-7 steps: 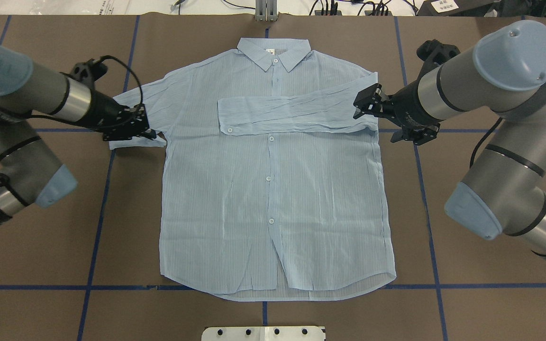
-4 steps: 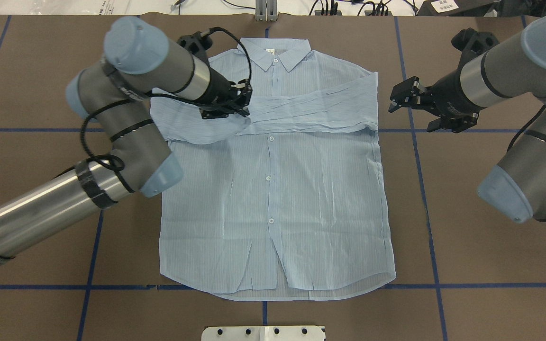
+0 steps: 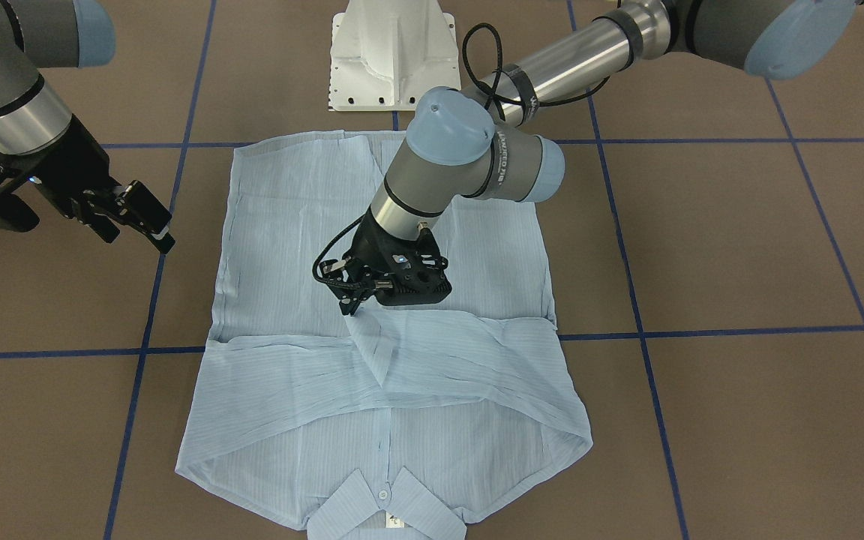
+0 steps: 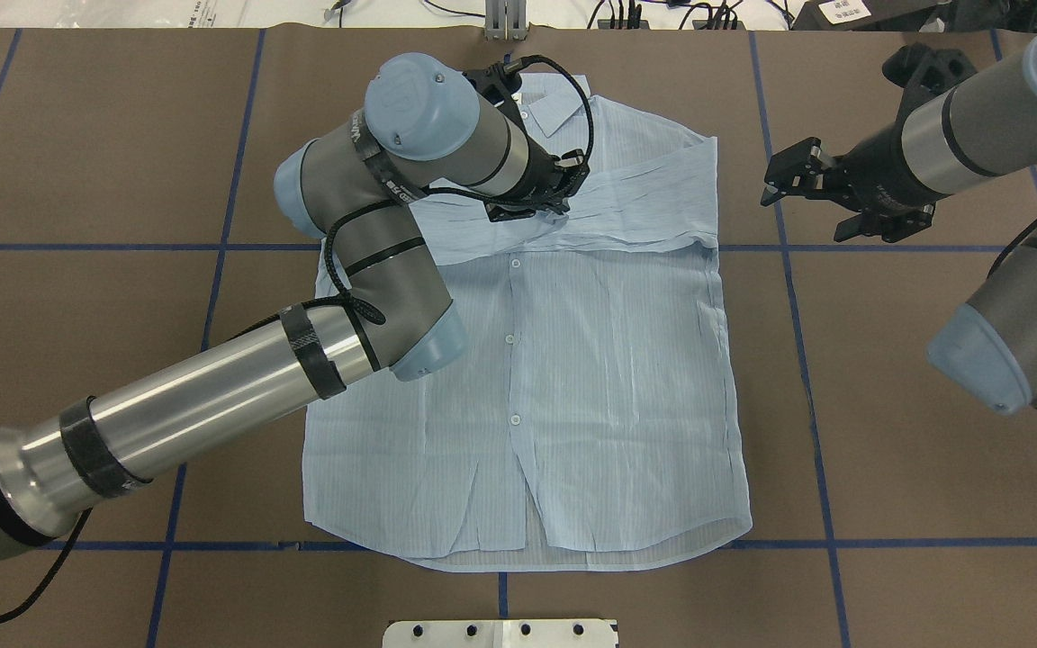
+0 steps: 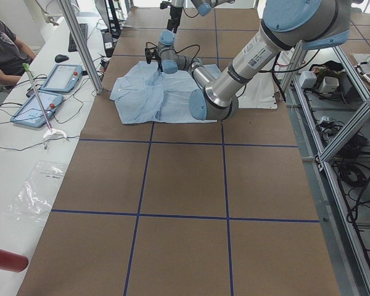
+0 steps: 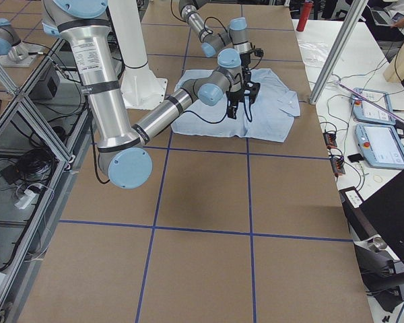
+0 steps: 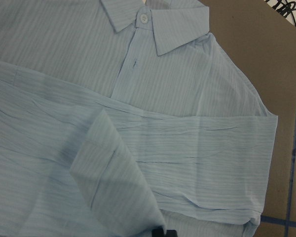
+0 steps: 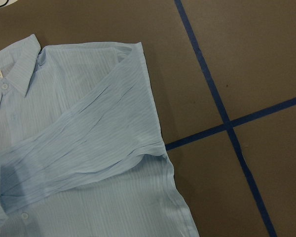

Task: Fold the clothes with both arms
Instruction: 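Fold the other sleeve with the left gripper across the chest while right gripper withdraws, then release the sleeve with the left gripper while right gripper moves to the hem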

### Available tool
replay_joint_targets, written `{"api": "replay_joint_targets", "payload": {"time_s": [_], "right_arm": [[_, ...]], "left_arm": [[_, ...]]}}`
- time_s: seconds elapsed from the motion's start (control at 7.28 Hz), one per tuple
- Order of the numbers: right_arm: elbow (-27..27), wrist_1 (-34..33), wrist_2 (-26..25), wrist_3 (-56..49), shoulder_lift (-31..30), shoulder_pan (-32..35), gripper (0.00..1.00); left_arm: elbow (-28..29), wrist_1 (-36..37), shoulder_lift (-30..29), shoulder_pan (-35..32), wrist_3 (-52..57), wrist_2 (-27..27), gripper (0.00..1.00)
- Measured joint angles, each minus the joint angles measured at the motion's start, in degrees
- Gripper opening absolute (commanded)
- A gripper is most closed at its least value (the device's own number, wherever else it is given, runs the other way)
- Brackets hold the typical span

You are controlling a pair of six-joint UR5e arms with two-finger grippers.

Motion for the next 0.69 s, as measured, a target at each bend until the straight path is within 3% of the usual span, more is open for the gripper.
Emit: {"api": "replay_joint_targets", "payload": {"time_s": [0.27, 0.41, 0.55, 0.69], "right_arm": [[0.2, 0.0, -0.2, 0.0, -0.4, 0.6, 1.0], [0.2, 0.0, -0.4, 0.0, -0.7, 1.0, 1.0], [0.2, 0.0, -0.6, 0.0, -1.0, 1.3, 1.0], [0.3, 0.1, -0.9, 0.0, -1.4, 1.3, 1.0]], "left_arm": [[2.5, -0.7, -2.9, 1.7, -1.0, 3.4, 0.0], [3.0, -1.2, -3.4, 2.6, -1.3, 4.6, 0.18], [3.2, -1.5, -3.6, 3.2, -1.4, 5.4, 0.61], [3.1, -1.6, -3.8, 3.7, -1.4, 6.2, 0.69]]}}
